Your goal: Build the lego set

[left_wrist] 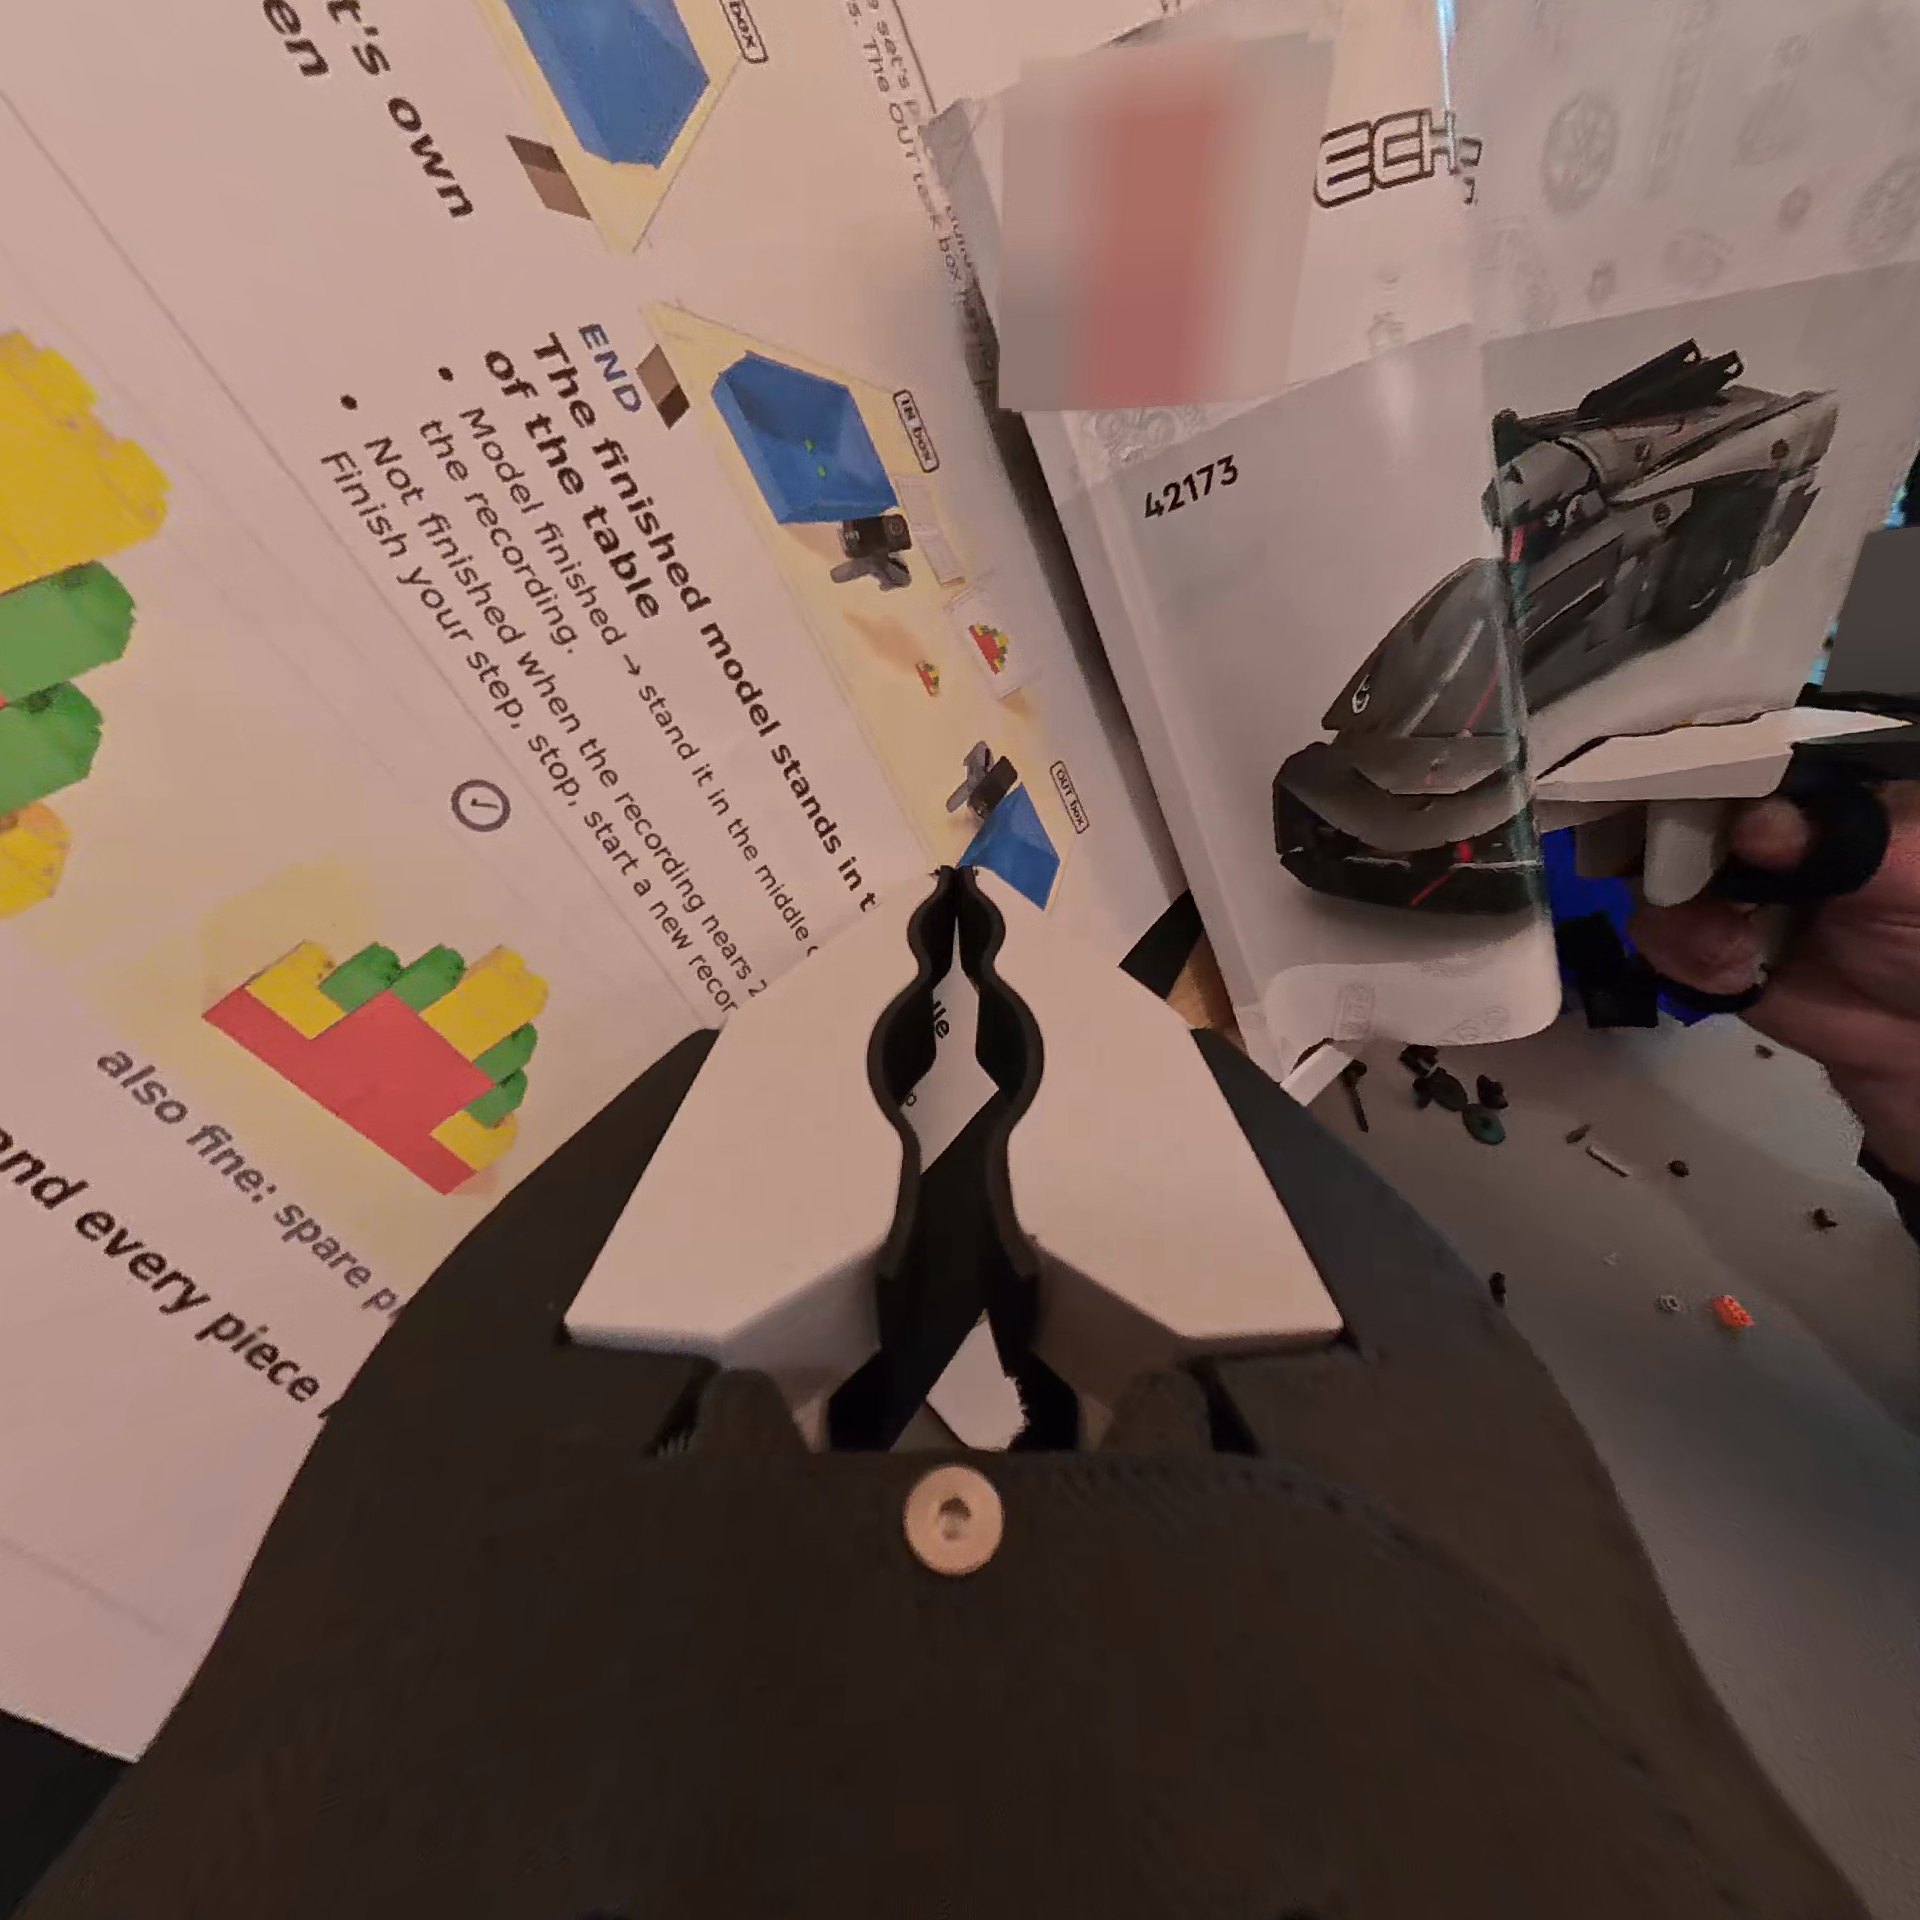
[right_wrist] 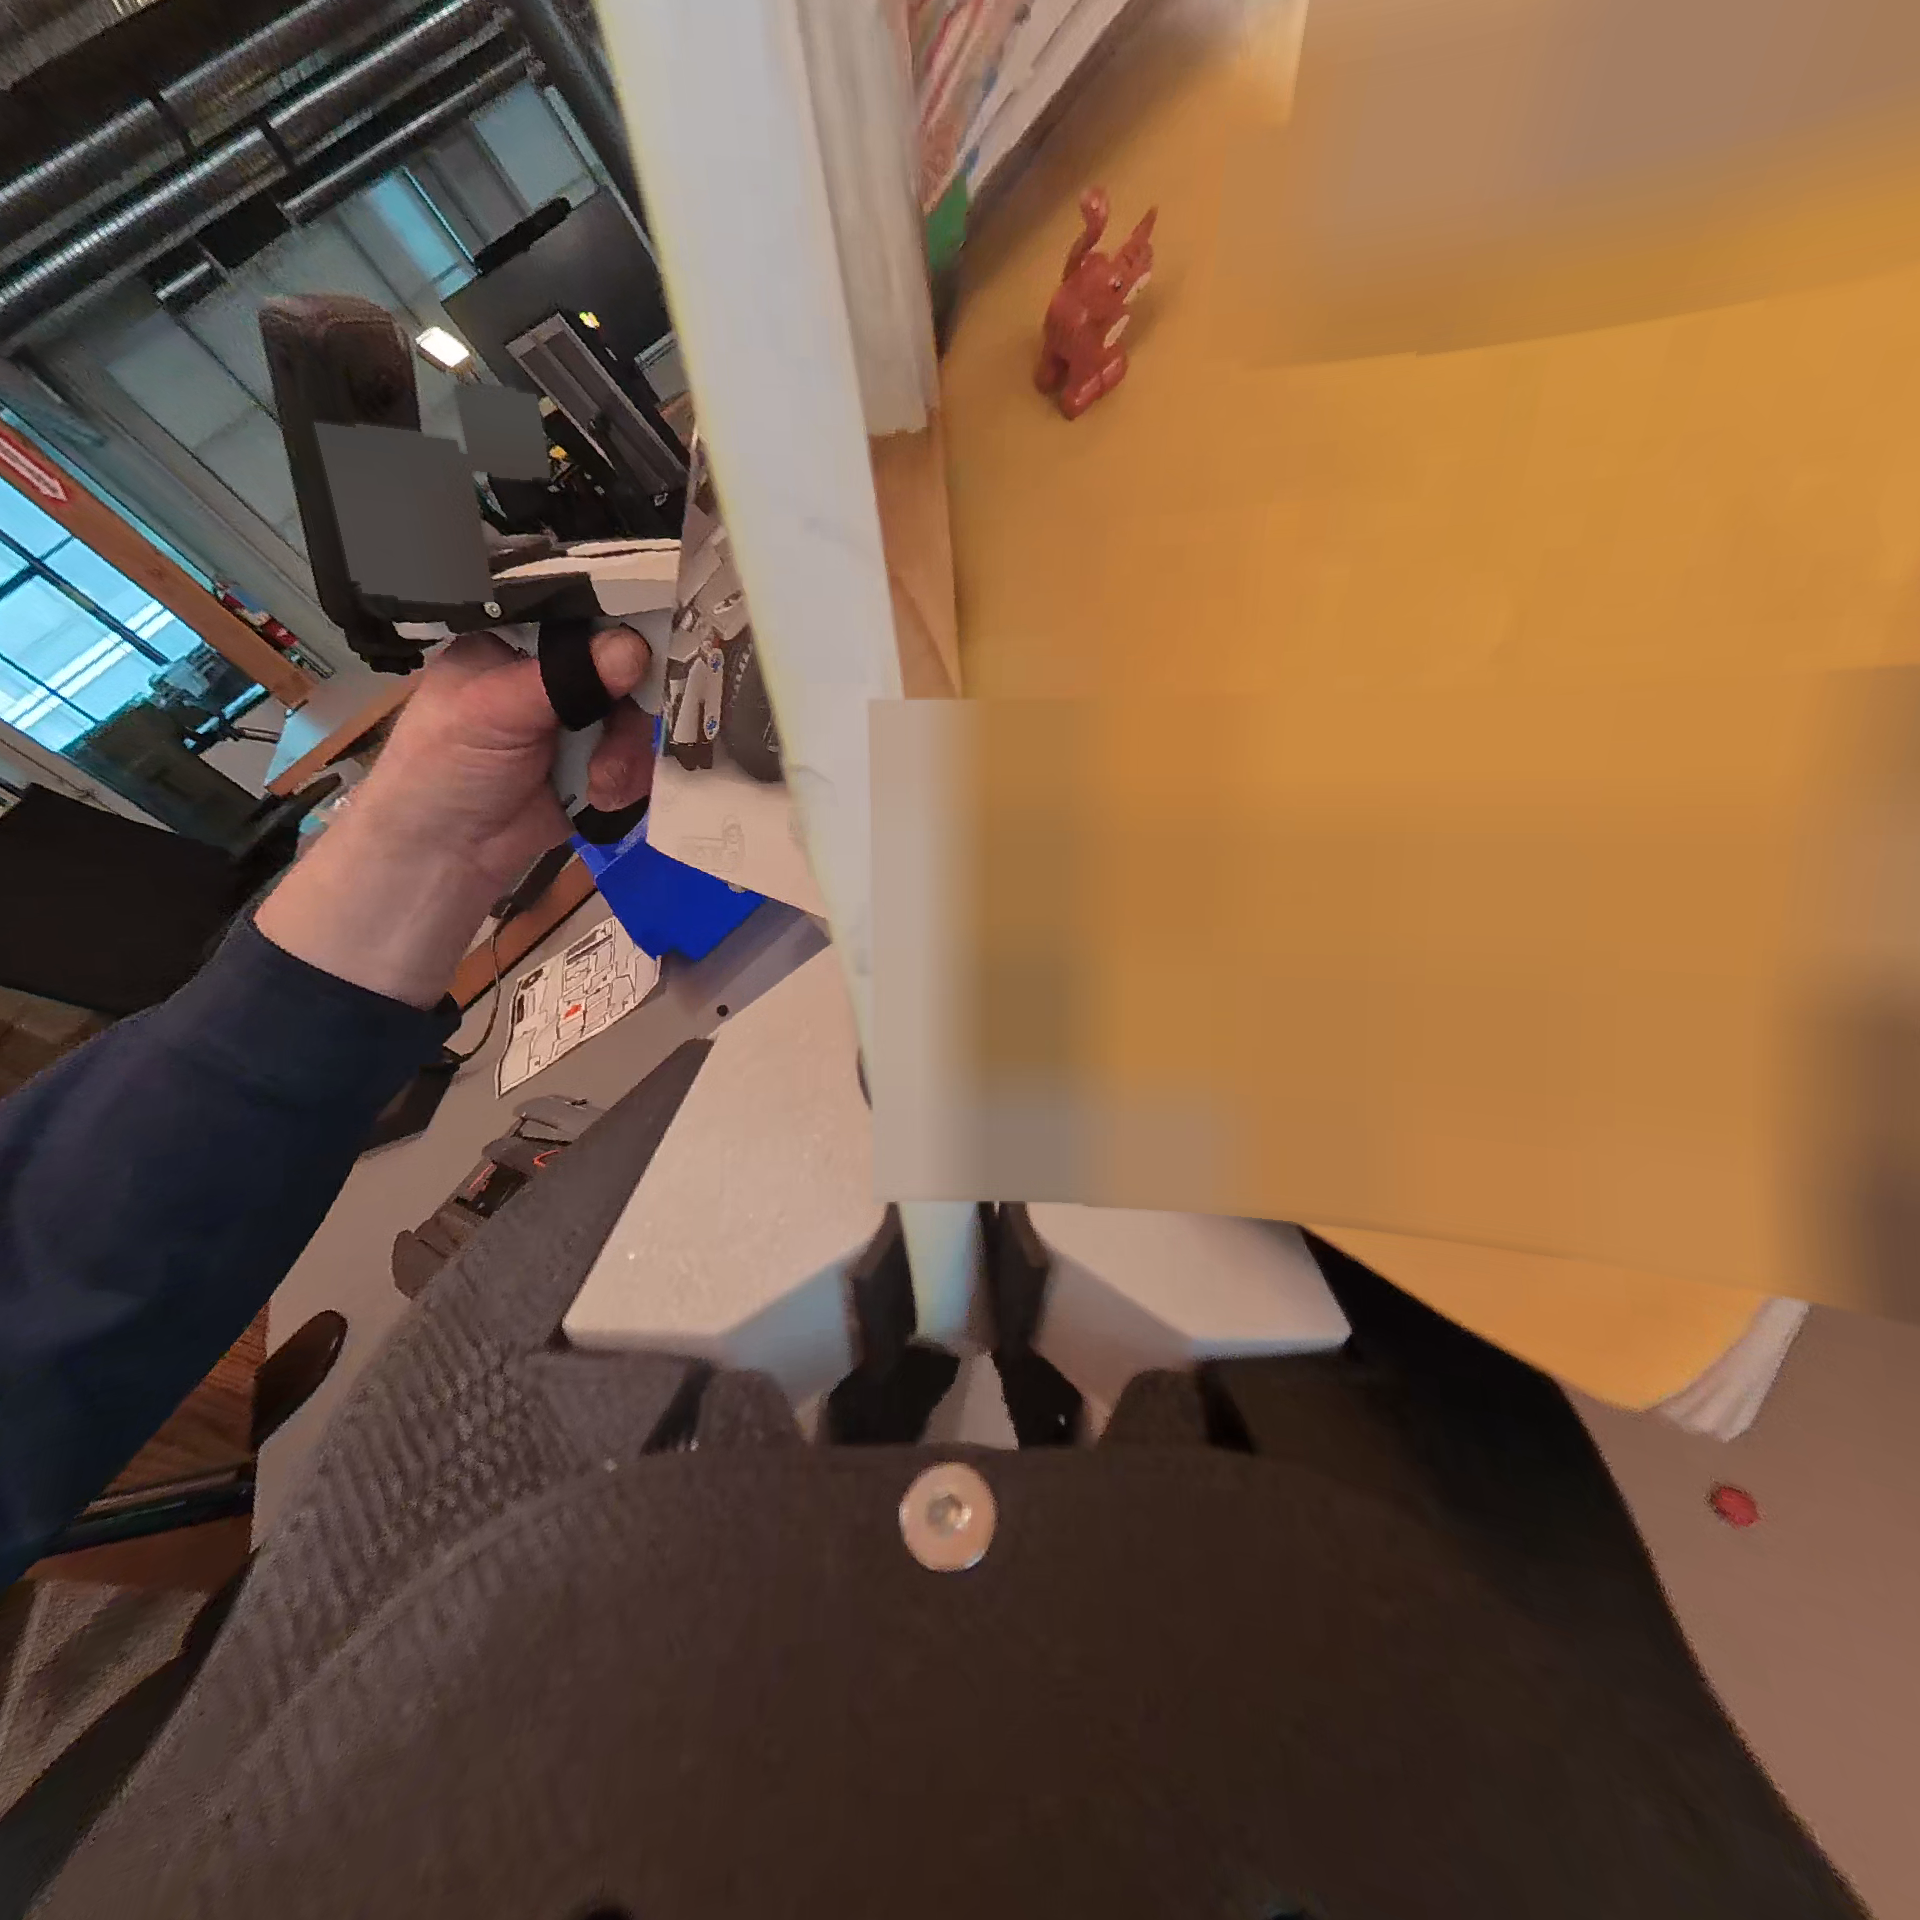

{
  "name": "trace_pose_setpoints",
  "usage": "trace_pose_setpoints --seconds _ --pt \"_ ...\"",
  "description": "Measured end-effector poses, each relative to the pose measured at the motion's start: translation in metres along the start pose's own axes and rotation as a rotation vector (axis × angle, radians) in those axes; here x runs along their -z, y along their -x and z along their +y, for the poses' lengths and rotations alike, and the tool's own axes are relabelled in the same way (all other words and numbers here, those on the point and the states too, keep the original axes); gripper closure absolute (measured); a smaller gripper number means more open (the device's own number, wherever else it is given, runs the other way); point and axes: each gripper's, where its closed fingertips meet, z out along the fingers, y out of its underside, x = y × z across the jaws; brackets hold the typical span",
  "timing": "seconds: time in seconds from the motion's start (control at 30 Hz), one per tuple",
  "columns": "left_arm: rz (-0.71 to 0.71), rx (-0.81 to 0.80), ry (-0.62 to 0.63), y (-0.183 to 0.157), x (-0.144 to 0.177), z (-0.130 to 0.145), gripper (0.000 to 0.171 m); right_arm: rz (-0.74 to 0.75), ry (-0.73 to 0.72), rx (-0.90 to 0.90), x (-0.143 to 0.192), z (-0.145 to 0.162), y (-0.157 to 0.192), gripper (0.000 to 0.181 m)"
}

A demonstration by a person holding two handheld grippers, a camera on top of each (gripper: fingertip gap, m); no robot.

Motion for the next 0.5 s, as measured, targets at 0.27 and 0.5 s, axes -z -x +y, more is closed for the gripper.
trace_pose_setpoints --seconds 0.27,0.5 --pt "0.01 -0.002 0.001 0.0 0.0 0.001 0.171 -0.034 -0.037 -0.027 -0.022 -0.018 0.024 0.179" --pt "0.024 0.011 0.002 0.0 0.001 0.002 0.171 0.094 0.176 0.051 -0.037 0.026 0.016 0.163"
